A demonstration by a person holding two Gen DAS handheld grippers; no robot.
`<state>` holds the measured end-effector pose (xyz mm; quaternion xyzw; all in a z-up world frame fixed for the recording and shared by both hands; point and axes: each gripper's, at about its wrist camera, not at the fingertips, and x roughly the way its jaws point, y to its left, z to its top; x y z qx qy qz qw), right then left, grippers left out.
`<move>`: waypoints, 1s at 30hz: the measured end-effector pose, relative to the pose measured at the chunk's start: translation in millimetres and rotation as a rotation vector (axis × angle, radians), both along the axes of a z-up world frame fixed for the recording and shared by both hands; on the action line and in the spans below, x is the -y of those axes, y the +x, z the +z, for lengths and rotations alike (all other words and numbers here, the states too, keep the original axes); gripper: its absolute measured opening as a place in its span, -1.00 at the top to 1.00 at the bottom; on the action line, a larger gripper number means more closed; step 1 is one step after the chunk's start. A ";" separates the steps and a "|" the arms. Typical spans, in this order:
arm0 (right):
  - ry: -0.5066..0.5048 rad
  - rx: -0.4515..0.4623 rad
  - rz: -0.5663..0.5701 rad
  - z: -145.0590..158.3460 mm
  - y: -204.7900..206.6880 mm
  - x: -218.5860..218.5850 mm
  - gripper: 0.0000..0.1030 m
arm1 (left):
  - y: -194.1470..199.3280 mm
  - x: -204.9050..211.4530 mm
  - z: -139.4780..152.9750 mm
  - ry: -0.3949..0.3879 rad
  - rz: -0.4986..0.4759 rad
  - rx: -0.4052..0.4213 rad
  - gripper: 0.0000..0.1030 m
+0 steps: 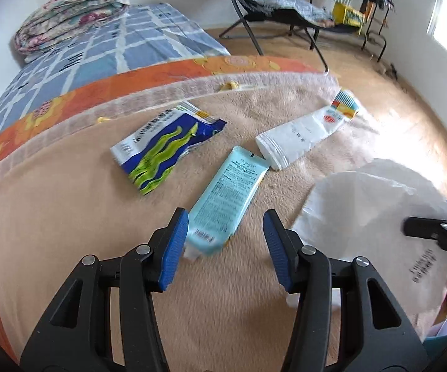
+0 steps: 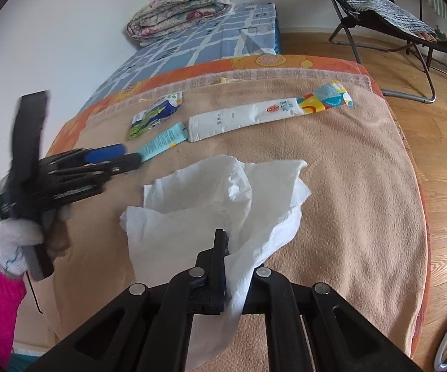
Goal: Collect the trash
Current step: 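Grasp the white plastic bag with the right tool while the left tool grasps the light blue tube, then carry the white bag and blue tube with both tools over the basket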
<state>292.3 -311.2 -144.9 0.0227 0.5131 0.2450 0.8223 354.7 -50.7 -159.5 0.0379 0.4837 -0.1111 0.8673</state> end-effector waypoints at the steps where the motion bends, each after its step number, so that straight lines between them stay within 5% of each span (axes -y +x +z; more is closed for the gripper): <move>1: 0.000 0.007 0.005 2.1 -1.1 -1.0 0.96 | 2.3 3.3 -2.1 0.017 -0.004 -0.006 -0.01; 7: 0.018 0.015 0.012 5.7 -4.3 -0.9 0.96 | 17.2 16.5 -16.7 0.137 -0.022 -0.025 0.08; 9: 0.022 0.011 0.014 5.1 -5.2 -0.7 0.96 | 19.2 15.2 -15.2 0.109 -0.018 -0.032 0.59; 11: 0.024 0.009 0.014 4.5 -5.6 -1.4 0.96 | 20.5 13.6 -13.4 0.082 -0.014 -0.034 0.75; 30: 0.010 0.117 0.055 50.6 -40.2 -10.1 1.00 | -34.7 -10.0 32.6 -0.088 0.023 0.041 0.87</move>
